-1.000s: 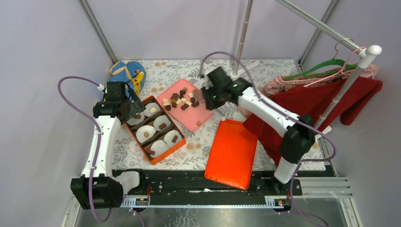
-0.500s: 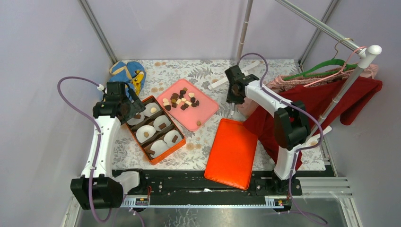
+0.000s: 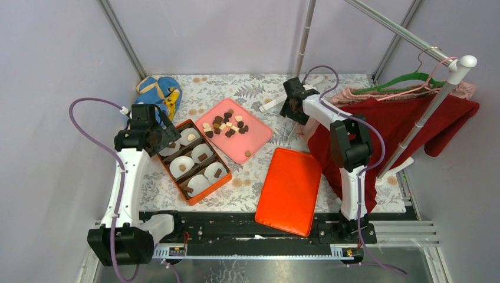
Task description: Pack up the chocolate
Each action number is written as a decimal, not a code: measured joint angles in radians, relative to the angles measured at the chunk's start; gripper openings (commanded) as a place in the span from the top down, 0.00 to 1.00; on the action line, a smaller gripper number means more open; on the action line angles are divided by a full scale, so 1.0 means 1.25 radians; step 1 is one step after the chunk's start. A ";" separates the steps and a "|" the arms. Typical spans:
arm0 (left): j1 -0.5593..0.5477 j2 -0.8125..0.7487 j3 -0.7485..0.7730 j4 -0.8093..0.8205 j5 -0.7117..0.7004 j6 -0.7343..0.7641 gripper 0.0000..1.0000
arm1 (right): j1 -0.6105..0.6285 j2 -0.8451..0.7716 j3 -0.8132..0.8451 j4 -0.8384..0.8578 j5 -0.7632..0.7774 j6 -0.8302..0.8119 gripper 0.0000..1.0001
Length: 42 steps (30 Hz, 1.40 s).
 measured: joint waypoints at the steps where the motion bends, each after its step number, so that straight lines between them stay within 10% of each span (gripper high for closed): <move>1: 0.000 0.000 -0.002 0.000 0.001 0.000 0.01 | -0.003 0.013 0.017 0.001 -0.002 0.000 0.20; 6: 0.000 -0.001 -0.009 -0.002 0.006 -0.001 0.01 | -0.010 0.020 0.048 0.013 -0.028 -0.013 0.00; 19: 0.000 -0.010 -0.028 0.007 0.052 -0.015 0.01 | 0.084 -0.370 -0.294 0.083 -0.138 -0.099 0.04; 35: 0.000 -0.001 -0.032 0.020 0.084 -0.024 0.01 | 0.304 -0.265 -0.421 0.051 -0.166 0.005 0.43; 42: 0.000 -0.001 -0.043 0.025 0.084 -0.024 0.01 | 0.319 -0.219 -0.401 0.062 -0.153 0.035 1.00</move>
